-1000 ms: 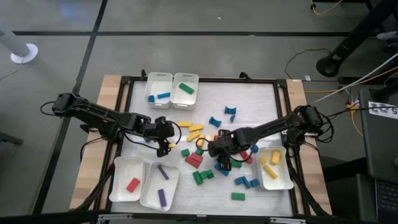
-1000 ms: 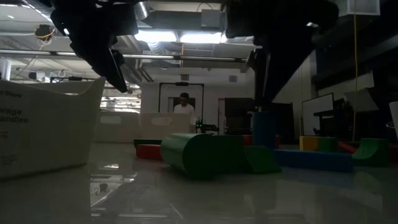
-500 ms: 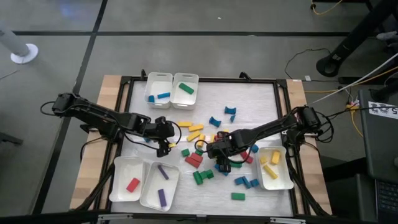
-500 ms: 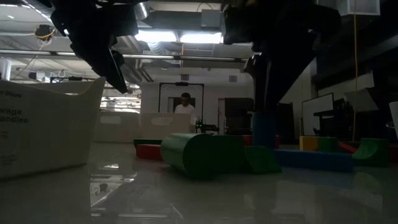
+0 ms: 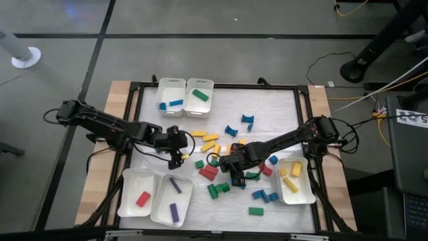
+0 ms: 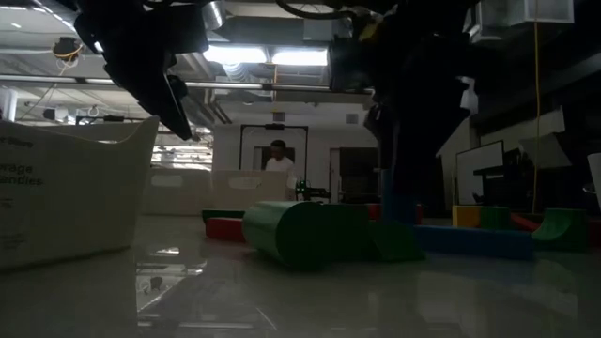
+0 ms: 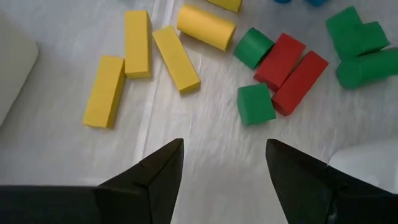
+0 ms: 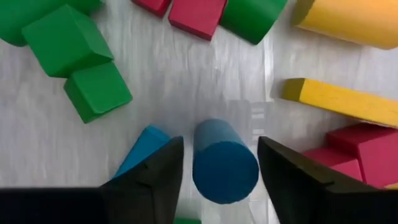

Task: Sort blocks
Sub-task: Put the blue block into the top left white bin

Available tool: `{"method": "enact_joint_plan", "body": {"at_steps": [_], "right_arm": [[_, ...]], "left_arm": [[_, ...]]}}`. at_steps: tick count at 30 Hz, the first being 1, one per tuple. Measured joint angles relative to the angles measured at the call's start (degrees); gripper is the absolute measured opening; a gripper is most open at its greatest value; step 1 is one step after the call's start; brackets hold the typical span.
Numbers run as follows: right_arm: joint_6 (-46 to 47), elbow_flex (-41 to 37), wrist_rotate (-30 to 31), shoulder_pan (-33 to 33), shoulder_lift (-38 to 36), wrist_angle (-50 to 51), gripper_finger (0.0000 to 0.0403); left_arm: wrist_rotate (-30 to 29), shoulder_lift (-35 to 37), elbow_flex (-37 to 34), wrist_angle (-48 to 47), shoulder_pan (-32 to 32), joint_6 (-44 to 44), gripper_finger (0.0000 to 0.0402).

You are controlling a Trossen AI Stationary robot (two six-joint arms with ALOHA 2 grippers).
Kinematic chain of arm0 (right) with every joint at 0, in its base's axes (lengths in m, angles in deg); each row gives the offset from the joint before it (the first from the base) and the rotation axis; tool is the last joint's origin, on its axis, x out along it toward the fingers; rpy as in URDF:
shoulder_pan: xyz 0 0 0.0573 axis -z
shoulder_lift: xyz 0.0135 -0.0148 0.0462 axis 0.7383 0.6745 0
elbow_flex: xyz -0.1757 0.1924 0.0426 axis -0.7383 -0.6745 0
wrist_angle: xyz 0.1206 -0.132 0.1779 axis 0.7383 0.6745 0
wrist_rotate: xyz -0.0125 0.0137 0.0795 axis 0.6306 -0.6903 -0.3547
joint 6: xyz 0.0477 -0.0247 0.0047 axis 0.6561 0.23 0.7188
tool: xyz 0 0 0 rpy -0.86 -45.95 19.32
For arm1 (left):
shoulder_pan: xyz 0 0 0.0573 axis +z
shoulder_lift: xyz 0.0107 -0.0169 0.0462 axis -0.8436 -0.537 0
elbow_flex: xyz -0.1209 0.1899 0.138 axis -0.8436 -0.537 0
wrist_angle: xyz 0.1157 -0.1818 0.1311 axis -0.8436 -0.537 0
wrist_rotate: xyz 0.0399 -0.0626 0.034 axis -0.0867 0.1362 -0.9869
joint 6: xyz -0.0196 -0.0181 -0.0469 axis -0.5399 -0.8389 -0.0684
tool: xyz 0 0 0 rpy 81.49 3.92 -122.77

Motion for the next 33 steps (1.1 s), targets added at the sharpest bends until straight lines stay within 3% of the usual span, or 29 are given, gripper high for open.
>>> {"method": "enact_joint_plan", "body": {"at_steps": [6,13,19,22,27,33], "right_arm": [[0.0,0.0,0.4,0.0,0.0,0.0,0.0125],[0.0,0.7,5.0,0.5,0.0,-1.0,0.0125],[-5.5,7.1,11.1,3.9,0.0,-3.1,0.0125],[-13.4,9.4,14.1,6.7,0.0,-11.4,0.0125],[-23.3,9.6,13.8,13.3,0.2,-31.7,0.0127],[-24.0,9.6,4.7,22.4,4.8,-55.3,0.0127]], "left_arm": [[0.0,0.1,0.0,-0.2,-1.1,0.0,0.0217],[0.0,2.5,0.0,-1.0,-1.1,-0.3,0.0217],[0.0,10.5,0.0,-5.2,-1.2,-1.4,0.0217],[0.0,15.0,0.0,-5.4,-1.2,-1.5,0.0217],[0.0,22.3,0.0,-5.7,-1.2,-1.5,0.0217],[0.0,29.7,0.0,-5.3,-1.1,1.6,0.0217]]}}
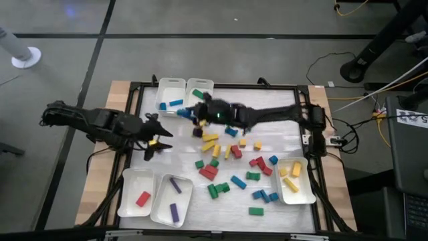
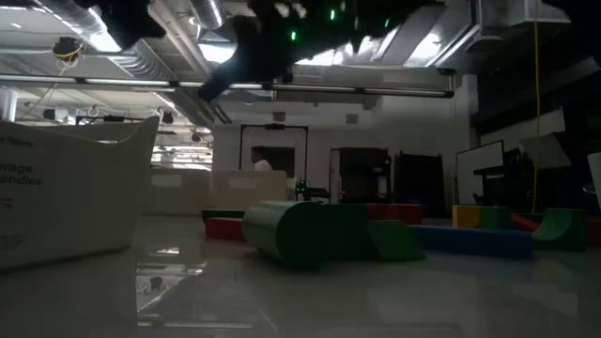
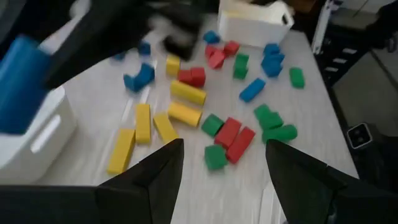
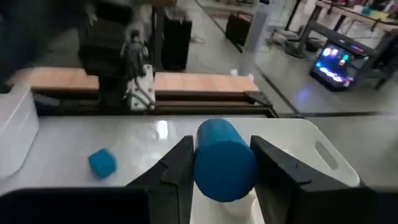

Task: Sort blocks
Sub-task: Put the blue block into the top left white bin

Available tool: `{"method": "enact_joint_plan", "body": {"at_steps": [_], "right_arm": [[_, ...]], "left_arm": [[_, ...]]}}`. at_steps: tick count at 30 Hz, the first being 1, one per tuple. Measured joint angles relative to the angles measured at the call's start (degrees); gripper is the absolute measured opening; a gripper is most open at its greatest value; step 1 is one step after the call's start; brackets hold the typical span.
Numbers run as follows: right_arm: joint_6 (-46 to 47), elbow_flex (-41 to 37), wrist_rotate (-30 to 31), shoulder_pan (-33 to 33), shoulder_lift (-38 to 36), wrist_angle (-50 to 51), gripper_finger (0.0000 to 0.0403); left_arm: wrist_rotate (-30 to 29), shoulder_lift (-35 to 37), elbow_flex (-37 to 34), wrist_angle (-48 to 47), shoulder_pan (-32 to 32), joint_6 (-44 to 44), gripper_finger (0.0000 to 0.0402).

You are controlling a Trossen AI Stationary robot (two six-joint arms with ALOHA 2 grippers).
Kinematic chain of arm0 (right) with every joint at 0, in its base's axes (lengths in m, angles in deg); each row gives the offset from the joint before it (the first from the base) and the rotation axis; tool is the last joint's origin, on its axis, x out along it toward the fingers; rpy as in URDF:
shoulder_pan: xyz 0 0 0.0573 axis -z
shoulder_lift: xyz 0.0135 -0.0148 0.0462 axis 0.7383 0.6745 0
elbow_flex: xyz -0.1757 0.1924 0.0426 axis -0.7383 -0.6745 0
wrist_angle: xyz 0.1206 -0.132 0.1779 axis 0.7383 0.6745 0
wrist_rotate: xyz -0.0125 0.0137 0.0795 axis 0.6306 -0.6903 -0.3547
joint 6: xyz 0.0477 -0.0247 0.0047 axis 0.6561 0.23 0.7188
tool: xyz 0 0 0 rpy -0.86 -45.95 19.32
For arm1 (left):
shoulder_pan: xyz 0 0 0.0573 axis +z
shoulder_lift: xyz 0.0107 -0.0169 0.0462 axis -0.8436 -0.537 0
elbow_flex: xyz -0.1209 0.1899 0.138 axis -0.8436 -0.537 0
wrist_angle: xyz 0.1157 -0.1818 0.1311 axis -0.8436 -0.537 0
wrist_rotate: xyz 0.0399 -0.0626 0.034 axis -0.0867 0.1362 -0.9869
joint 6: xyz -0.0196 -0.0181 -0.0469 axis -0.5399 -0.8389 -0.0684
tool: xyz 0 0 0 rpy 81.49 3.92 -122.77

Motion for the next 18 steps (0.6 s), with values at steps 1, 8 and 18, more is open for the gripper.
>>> {"method": "enact_joint_plan", "body": {"at_steps": [1,8,18], "right_arm": [[0.8,0.0,-1.9,1.3,1.4,-4.2,0.0127],[7.1,0.2,-5.3,8.2,11.3,-23.7,0.0128],[18.2,17.2,-9.7,11.7,25.0,-16.0,0.0130]], "left_arm": [[0.0,0.7,0.0,0.5,0.0,0.6,0.0217],[-0.7,4.6,0.0,0.8,0.2,3.0,0.0217],[-4.2,4.9,0.0,0.8,0.2,6.2,0.0217]]}}
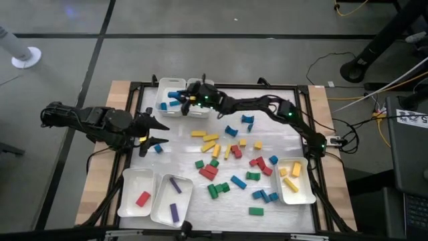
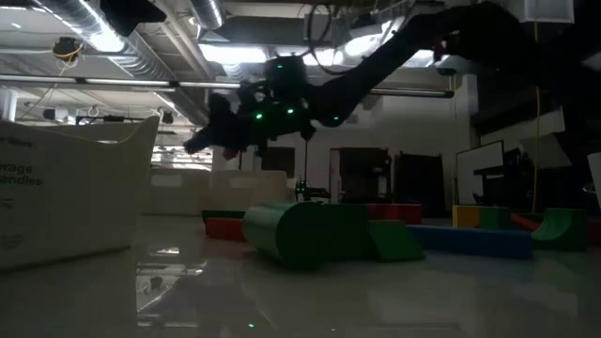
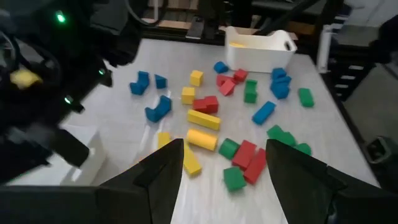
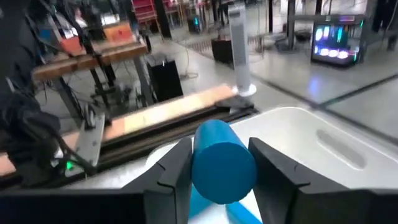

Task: Sort blocks
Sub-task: Put the blue block into the top left white bin, then put the yellow block into the bottom right white bin

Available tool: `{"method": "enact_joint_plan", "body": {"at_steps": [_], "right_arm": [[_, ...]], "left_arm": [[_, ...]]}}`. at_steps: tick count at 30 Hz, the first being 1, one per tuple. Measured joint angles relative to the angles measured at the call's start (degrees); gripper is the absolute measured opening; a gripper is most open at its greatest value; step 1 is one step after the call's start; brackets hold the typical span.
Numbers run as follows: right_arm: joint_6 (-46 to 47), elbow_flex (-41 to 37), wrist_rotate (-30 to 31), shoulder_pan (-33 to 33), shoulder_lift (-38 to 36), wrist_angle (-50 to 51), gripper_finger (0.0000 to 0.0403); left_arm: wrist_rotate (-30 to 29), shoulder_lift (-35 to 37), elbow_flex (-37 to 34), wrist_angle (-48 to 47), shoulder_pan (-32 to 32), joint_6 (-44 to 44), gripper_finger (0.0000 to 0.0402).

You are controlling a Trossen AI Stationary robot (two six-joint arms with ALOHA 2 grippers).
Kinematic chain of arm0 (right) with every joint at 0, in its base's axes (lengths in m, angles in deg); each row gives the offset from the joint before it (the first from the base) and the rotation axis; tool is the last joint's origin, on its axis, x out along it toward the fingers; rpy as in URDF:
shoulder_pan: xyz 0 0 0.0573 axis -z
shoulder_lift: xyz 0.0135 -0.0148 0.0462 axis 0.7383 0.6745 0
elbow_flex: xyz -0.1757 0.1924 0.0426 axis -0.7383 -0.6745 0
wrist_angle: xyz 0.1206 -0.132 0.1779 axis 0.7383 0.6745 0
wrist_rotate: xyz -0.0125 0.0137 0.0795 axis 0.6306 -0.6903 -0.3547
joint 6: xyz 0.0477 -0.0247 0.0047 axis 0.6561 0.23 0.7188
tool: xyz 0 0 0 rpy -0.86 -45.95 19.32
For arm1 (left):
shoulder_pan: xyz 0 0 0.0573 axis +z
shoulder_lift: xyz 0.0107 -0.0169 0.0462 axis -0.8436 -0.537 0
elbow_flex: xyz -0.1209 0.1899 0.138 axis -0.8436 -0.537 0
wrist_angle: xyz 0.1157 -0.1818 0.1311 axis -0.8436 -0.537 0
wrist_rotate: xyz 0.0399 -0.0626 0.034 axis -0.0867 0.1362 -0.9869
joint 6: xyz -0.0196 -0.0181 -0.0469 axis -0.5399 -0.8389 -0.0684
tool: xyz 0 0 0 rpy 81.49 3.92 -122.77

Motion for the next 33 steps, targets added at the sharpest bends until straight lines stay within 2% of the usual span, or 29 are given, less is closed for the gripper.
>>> {"method": "enact_joint_plan", "body": {"at_steps": [4,7,19,23,29,33], "right_arm": [[-0.4,7.2,1.5,-0.1,3.1,8.8,0.0131],[-0.4,9.6,1.8,0.0,4.2,11.8,0.0140],[-0.4,10.0,1.7,0.0,4.3,12.0,0.0223],[-0.4,9.9,1.4,0.1,4.0,12.2,0.0241],[-1.8,9.9,2.9,0.2,-1.6,18.4,0.0245],[-12.3,9.9,2.8,0.1,-8.3,30.7,0.0245]], "left_arm": [[-0.9,-0.2,0.0,-0.4,0.0,0.1,0.0217],[-1.0,-0.2,0.0,-0.4,0.0,0.1,0.0217],[-1.0,-0.2,0.0,-1.2,-0.1,-0.1,0.0217],[-1.0,-0.2,0.0,-3.2,-0.1,-4.4,0.0217],[-1.0,-0.2,0.0,-4.4,0.0,-11.9,0.0217],[-1.1,-1.6,0.0,-3.8,0.0,-11.9,0.0217]]}}
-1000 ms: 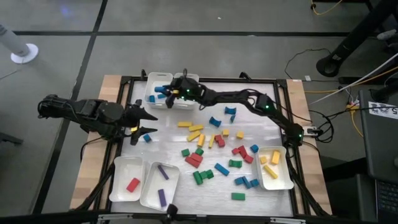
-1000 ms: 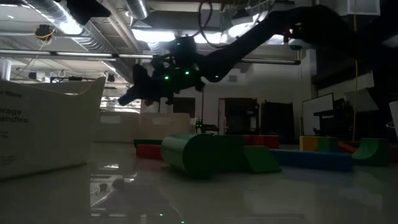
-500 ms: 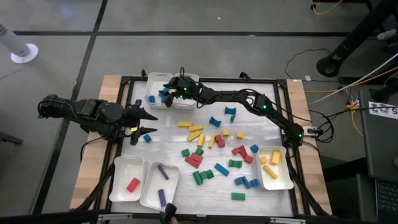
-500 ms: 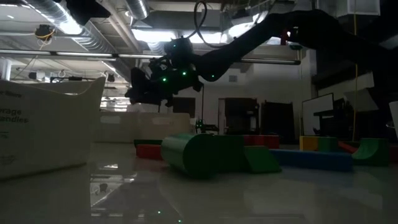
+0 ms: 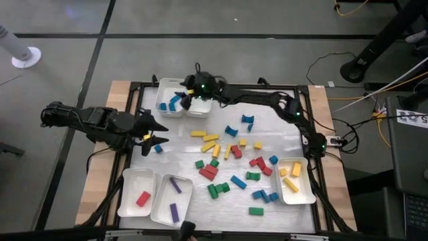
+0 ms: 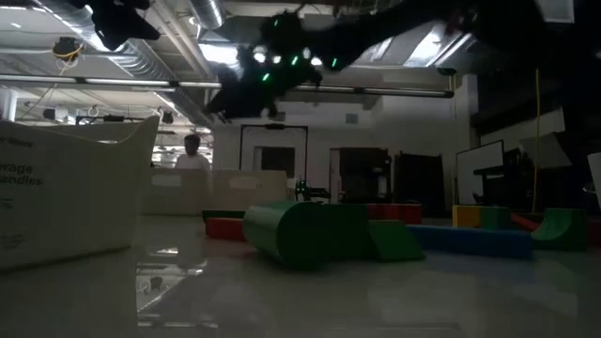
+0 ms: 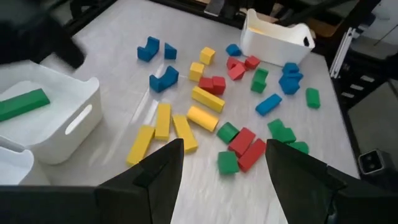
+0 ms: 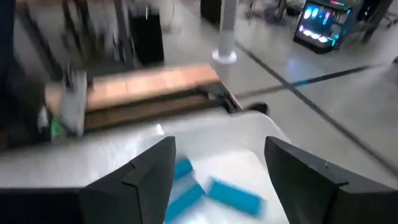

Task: Sort blocks
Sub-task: Put the yellow block into the bottom right white bin

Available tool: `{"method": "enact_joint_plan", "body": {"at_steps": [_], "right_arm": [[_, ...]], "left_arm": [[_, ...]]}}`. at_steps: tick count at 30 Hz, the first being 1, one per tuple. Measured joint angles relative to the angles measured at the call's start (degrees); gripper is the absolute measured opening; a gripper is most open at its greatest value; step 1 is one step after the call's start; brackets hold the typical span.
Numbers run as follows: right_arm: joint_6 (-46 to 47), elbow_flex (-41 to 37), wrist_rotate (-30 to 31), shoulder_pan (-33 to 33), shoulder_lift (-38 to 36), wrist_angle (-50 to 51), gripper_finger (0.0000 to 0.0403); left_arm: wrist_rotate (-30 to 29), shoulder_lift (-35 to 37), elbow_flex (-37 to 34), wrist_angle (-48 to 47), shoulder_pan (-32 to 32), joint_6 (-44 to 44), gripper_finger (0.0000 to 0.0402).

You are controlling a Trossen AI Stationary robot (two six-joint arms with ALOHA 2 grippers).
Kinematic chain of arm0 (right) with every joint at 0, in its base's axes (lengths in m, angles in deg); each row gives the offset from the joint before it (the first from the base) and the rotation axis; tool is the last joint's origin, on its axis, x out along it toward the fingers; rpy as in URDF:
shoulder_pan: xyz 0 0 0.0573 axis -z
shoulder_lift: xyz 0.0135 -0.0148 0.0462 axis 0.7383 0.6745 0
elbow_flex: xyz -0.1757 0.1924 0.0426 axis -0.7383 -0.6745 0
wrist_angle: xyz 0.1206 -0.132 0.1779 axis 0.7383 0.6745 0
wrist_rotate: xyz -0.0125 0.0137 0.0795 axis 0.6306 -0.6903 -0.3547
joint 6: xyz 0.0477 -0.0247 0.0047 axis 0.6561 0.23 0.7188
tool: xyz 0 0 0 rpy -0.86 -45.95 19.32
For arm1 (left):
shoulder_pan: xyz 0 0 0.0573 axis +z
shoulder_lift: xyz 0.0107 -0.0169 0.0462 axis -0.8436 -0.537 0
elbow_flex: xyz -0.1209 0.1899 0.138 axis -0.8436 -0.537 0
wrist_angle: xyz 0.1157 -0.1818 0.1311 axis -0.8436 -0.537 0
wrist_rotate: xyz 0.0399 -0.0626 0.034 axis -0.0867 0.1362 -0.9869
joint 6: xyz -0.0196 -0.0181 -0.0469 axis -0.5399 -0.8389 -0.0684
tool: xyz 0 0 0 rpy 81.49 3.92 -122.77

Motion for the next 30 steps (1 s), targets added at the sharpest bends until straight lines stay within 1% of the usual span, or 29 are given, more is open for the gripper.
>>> {"method": "enact_joint_plan", "body": {"at_steps": [2,4,9,15,18,22,25,27,30], "right_arm": [[-5.2,0.0,0.4,0.0,-4.1,7.4,0.0245],[-7.1,0.0,0.6,0.0,-8.3,14.7,0.0245],[-7.6,0.0,0.6,-0.1,-18.0,32.7,0.0246],[-6.5,0.0,0.1,-1.2,-27.2,51.8,0.0246],[-3.7,0.0,0.1,-2.6,-29.8,59.8,0.0246],[-0.5,0.0,0.1,-5.7,-31.9,67.6,0.0246],[0.8,0.0,0.2,-8.9,-32.1,72.4,0.0246],[2.0,-0.1,1.0,-11.3,-32.1,74.9,0.0246],[3.5,-1.2,3.9,-14.9,-32.2,76.3,0.0246]], "left_arm": [[-0.1,-2.0,0.0,1.6,0.0,0.9,0.0217],[-0.5,-4.8,0.0,4.2,0.0,4.0,0.0217],[-0.9,-13.9,0.0,11.3,1.9,13.9,0.0217],[-0.9,-25.4,0.0,13.5,8.4,18.1,0.0217],[-0.6,-30.8,0.0,14.5,12.2,19.5,0.0217],[2.6,-37.4,0.0,17.1,16.7,21.5,0.0217],[5.2,-41.7,0.0,19.0,19.3,22.8,0.0217],[5.6,-44.1,0.0,19.9,20.5,23.8,0.0217],[5.6,-47.1,0.0,20.5,21.8,24.6,0.0217]]}}
